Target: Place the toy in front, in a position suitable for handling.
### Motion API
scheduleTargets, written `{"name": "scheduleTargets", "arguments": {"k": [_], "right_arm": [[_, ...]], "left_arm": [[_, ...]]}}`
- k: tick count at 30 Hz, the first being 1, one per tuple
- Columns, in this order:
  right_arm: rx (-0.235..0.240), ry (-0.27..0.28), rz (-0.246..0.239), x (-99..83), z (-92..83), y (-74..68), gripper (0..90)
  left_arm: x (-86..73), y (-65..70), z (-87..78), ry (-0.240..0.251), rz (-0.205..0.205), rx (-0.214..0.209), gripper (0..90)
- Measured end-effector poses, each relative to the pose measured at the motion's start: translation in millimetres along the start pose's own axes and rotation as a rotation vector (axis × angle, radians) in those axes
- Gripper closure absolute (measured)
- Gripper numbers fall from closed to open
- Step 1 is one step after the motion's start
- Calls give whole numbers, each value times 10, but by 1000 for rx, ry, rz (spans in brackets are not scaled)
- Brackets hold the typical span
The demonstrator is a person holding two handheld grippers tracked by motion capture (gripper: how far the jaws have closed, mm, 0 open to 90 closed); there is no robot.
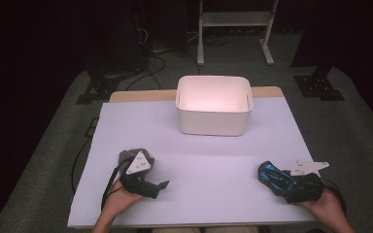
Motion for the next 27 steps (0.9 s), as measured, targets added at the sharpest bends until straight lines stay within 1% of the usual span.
{"name": "scheduleTargets", "arguments": {"k": [1, 5, 14, 18, 21, 24, 27], "right_arm": [[-1, -1, 9, 2, -3, 2, 248], [-6, -20, 2, 11, -5, 4, 249], [-5, -6, 1, 10, -13, 1, 250], [9, 0, 9, 12, -22, -21, 250], [16, -3, 2, 14, -28, -39, 251], [26, 8, 9, 50, -55, -56, 251], [39, 25, -4, 141, -99, -71, 250]], "left_arm": [[0, -2, -3, -1, 0, 1, 34], [0, -14, -14, 2, 0, 3, 33], [-5, -33, -24, 5, -5, 7, 34], [0, -43, -38, 7, -3, 13, 34], [2, -49, -46, 11, -6, 13, 34], [0, -58, -52, 12, -6, 15, 34], [0, -66, -59, 14, -7, 16, 33]]}}
Point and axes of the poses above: each handheld gripper's, and its own axes: z roughly forward along the jaws, x roughly out of its top, y roughly to its right, the point moved 9 cm from there along z, roughly forward along the jaws
